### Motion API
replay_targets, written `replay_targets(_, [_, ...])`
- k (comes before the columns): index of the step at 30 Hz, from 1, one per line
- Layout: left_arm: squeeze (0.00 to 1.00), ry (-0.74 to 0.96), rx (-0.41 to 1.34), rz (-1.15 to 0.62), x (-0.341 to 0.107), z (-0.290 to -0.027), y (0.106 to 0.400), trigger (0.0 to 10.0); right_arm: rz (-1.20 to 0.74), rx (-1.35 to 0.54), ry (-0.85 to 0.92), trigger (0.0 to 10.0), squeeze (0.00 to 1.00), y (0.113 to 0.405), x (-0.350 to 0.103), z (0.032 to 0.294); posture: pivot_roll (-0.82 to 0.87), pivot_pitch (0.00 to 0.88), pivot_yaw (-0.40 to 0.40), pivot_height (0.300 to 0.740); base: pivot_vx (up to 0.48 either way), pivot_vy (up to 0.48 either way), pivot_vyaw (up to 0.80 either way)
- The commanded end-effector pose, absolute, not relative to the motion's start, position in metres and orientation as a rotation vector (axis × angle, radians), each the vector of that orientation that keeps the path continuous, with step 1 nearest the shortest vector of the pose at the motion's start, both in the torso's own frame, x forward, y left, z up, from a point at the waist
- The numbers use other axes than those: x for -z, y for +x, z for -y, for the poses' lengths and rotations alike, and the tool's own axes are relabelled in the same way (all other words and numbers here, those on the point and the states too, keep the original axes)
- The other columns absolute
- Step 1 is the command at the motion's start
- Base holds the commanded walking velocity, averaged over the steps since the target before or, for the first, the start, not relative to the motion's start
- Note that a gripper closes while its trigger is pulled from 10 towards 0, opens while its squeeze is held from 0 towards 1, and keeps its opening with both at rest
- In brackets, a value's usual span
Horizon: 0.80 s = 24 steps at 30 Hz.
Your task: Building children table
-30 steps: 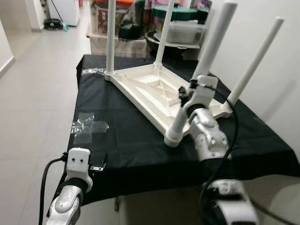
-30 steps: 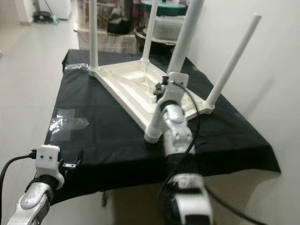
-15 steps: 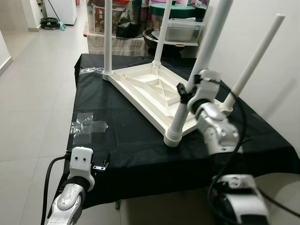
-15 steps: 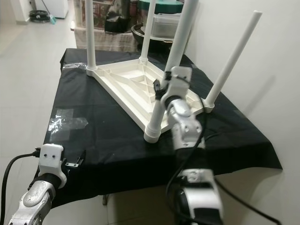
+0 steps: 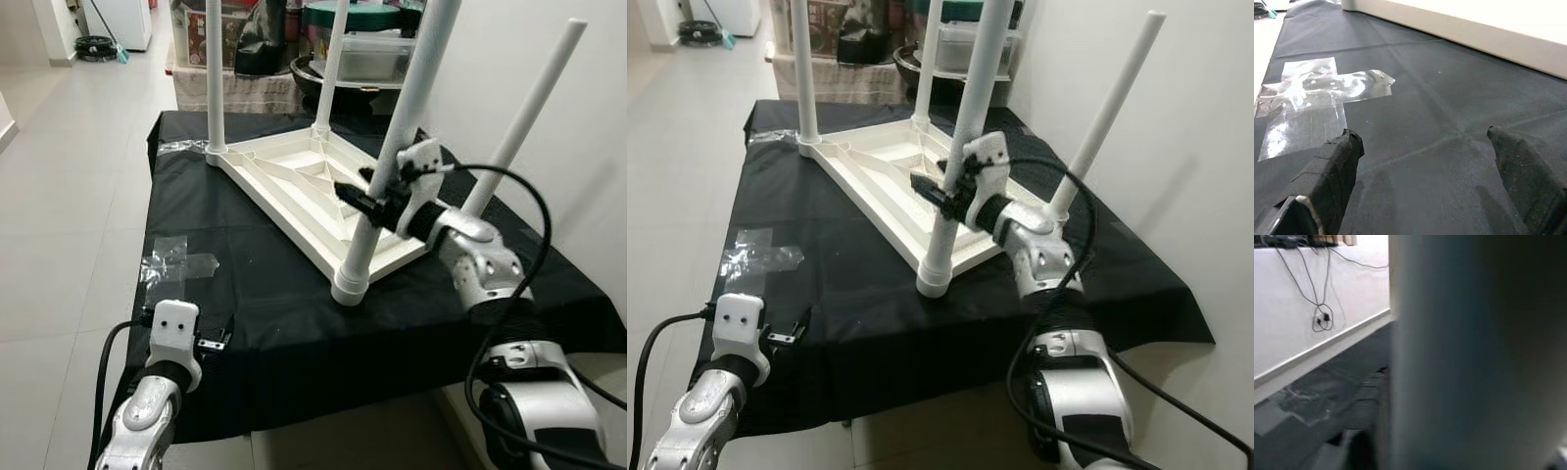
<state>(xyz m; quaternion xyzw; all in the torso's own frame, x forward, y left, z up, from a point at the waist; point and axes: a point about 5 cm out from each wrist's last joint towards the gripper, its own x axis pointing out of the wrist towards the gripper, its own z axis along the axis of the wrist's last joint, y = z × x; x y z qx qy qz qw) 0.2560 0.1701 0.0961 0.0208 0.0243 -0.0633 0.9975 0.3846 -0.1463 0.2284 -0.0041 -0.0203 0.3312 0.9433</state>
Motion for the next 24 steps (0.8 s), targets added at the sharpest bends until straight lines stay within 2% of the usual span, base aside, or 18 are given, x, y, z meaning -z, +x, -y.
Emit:
replay_targets(1, [0.0, 0.043, 0.132, -0.063, -0.092, -0.17, 0.254, 10.0, -0.017, -0.601, -0.018, 0.0, 0.0, 0.39, -0.217, 0.141, 0.02, 0.0, -0.126, 0.74, 0.0, 0.0, 0.0])
replay_targets(2, [0.0, 0.045, 0.13, -0.066, -0.092, -0.172, 0.253, 10.0, -0.098, -0.206, 0.077, 0.0, 0.0, 0.4, -0.205, 0.151, 0.01, 0.0, -0.121, 0.74, 0.0, 0.0, 0.0])
replay_targets(3, [0.0, 0.045, 0.13, -0.066, -0.092, -0.172, 0.253, 10.0, -0.098, -0.206, 0.077, 0.0, 0.0, 0.4, -0.205, 0.151, 0.01, 0.0, -0.121, 0.74, 0.0, 0.0, 0.0])
replay_targets(4, [0.0, 0.046, 0.13, -0.066, -0.092, -0.172, 0.253, 10.0, -0.123, -0.113, 0.099, 0.0, 0.0, 0.401, -0.201, 0.153, 0.01, 0.0, -0.121, 0.74, 0.0, 0.0, 0.0])
replay_targets(5, [0.0, 0.046, 0.13, -0.066, -0.092, -0.172, 0.253, 10.0, -0.123, -0.113, 0.099, 0.0, 0.0, 0.401, -0.201, 0.153, 0.01, 0.0, -0.121, 0.74, 0.0, 0.0, 0.0])
replay_targets(6, [0.0, 0.047, 0.13, -0.067, -0.092, -0.173, 0.253, 10.0, -0.131, 0.009, 0.142, 0.0, 0.0, 0.397, -0.197, 0.154, 0.01, 0.0, -0.111, 0.74, 0.0, 0.0, 0.0])
replay_targets(7, [0.0, 0.047, 0.13, -0.067, -0.092, -0.173, 0.253, 10.0, -0.131, 0.009, 0.142, 0.0, 0.0, 0.397, -0.197, 0.154, 0.01, 0.0, -0.111, 0.74, 0.0, 0.0, 0.0])
replay_targets(9, [0.0, 0.048, 0.134, -0.068, -0.092, -0.172, 0.255, 10.0, -0.125, 0.151, 0.231, 0.0, 0.0, 0.384, -0.19, 0.145, 0.01, 0.0, -0.111, 0.74, 0.0, 0.0, 0.0])
replay_targets(11, [0.0, 0.048, 0.138, -0.067, -0.092, -0.171, 0.256, 10.0, -0.111, 0.175, 0.269, 0.0, 0.0, 0.37, -0.189, 0.129, 0.01, 0.0, -0.103, 0.74, 0.0, 0.0, 0.0])
replay_targets(12, [0.0, 0.048, 0.142, -0.066, -0.093, -0.171, 0.256, 10.0, -0.105, 0.121, 0.277, 2.7, 0.0, 0.363, -0.191, 0.114, 0.01, 0.0, -0.103, 0.74, 0.0, 0.0, 0.0])
replay_targets(13, [0.0, 0.048, 0.142, -0.066, -0.093, -0.171, 0.256, 10.0, -0.105, 0.121, 0.277, 2.7, 0.0, 0.363, -0.191, 0.114, 0.01, 0.0, -0.103, 0.74, 0.0, 0.0, 0.0])
replay_targets(14, [0.0, 0.049, 0.144, -0.066, -0.093, -0.171, 0.256, 10.0, -0.089, 0.046, 0.267, 10.0, 0.0, 0.358, -0.196, 0.103, 0.0, 0.0, -0.104, 0.74, 0.0, 0.0, 0.0])
replay_targets(15, [0.0, 0.051, 0.145, -0.067, -0.093, -0.172, 0.256, 10.0, -0.067, -0.035, 0.254, 10.0, 0.0, 0.357, -0.201, 0.097, 0.0, 0.0, -0.104, 0.74, 0.0, 0.0, 0.0])
replay_targets(16, [0.0, 0.051, 0.145, -0.067, -0.093, -0.172, 0.256, 10.0, -0.067, -0.035, 0.254, 10.0, 0.0, 0.357, -0.201, 0.097, 0.0, 0.0, -0.104, 0.74, 0.0, 0.0, 0.0])
replay_targets(17, [0.0, 0.053, 0.143, -0.068, -0.092, -0.173, 0.257, 10.0, 0.01, -0.12, 0.28, 10.0, 0.93, 0.359, -0.214, 0.101, 0.0, 0.0, -0.104, 0.74, 0.0, 0.0, 0.0])
replay_targets(20, [0.0, 0.052, 0.142, -0.069, -0.092, -0.173, 0.257, 10.0, 0.045, -0.14, 0.257, 10.0, 0.93, 0.363, -0.22, 0.108, 0.0, 0.0, -0.108, 0.74, 0.0, 0.0, 0.0])
replay_targets(21, [0.0, 0.05, 0.142, -0.069, -0.092, -0.173, 0.257, 10.0, 0.087, -0.18, 0.242, 10.0, 1.0, 0.369, -0.23, 0.116, 0.0, 0.0, -0.108, 0.74, 0.0, 0.0, 0.0])
replay_targets(24, [0.0, 0.048, 0.144, -0.069, -0.092, -0.172, 0.257, 10.0, 0.12, -0.28, 0.216, 10.0, 1.0, 0.377, -0.246, 0.125, 0.01, 0.0, -0.113, 0.74, 0.0, 0.0, 0.0])
